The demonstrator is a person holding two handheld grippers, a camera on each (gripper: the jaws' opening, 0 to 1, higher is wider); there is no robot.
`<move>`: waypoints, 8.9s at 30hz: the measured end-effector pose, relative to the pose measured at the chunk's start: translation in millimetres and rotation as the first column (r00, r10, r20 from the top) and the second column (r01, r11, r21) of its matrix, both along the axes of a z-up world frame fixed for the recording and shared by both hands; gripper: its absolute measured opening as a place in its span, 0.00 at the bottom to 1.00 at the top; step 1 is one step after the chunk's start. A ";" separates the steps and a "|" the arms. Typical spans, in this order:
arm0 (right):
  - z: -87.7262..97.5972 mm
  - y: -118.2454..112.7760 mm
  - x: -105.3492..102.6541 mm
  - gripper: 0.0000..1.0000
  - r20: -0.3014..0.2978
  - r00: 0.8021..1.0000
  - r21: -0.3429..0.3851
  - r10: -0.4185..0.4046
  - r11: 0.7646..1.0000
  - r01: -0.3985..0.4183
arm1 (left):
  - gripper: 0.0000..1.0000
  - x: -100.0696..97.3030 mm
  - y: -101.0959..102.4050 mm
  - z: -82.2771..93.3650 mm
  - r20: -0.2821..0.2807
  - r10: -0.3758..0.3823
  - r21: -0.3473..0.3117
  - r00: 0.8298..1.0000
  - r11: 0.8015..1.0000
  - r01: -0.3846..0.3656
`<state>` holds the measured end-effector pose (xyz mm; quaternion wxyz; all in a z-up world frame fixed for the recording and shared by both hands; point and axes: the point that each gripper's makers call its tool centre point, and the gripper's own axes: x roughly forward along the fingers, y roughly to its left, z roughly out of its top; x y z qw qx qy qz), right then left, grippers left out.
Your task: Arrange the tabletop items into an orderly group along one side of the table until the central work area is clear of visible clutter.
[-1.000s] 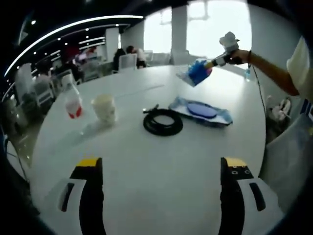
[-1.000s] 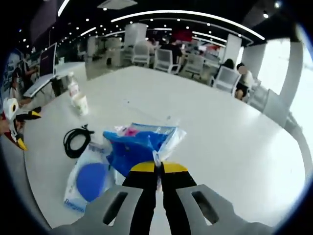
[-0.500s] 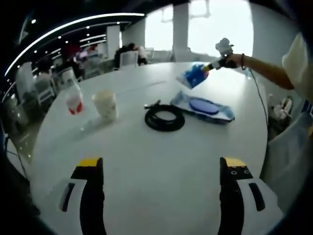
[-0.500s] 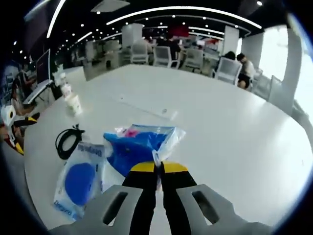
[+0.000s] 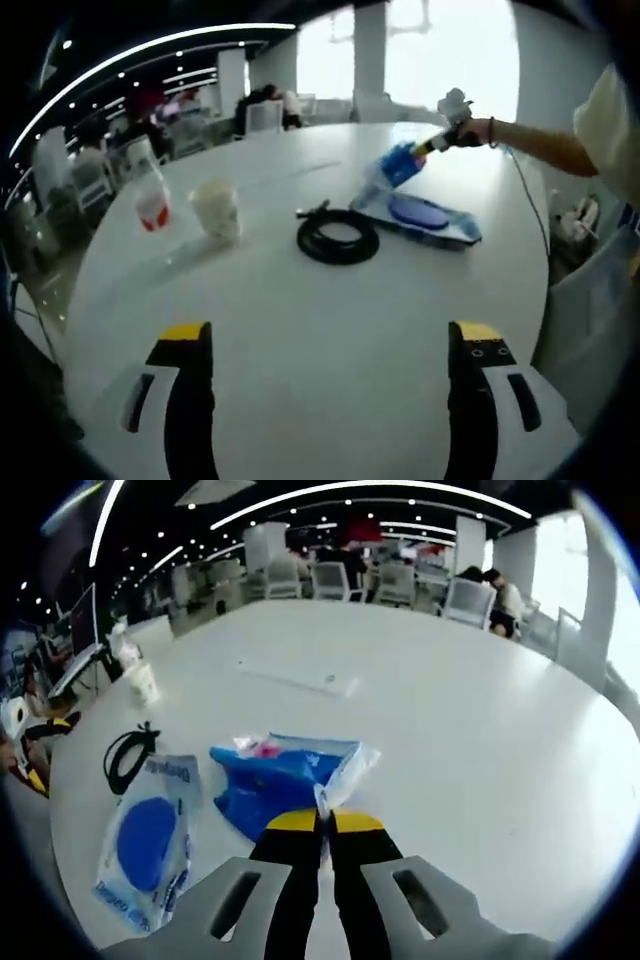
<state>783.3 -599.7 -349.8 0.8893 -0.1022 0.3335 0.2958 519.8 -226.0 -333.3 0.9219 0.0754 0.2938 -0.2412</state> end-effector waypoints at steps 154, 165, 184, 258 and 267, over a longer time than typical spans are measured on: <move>-48.6 299.2 -156.2 0.14 -0.041 0.841 0.049 0.539 0.842 -0.537 | 0.99 -0.6 14.0 43.2 0.073 0.020 -0.098 0.997 0.995 -0.013; -38.0 306.5 -153.0 0.04 0.010 0.838 0.059 0.546 0.836 -0.545 | 0.96 -0.6 17.6 42.8 0.071 0.022 -0.082 0.997 0.996 -0.016; 13.7 296.1 -157.8 0.02 0.150 0.818 0.029 0.555 0.825 -0.565 | 0.96 0.1 17.4 45.4 0.090 0.021 -0.070 0.996 0.997 -0.014; -40.3 264.8 -251.7 0.35 -0.042 0.765 -0.017 0.643 0.765 -0.644 | 0.95 -1.7 18.1 38.8 0.064 0.003 -0.042 0.998 0.999 0.000; -12.5 255.9 -241.5 0.88 -0.030 0.862 0.095 0.505 0.860 -0.501 | 0.97 -1.7 12.6 35.9 0.054 -0.005 -0.045 0.999 0.999 0.008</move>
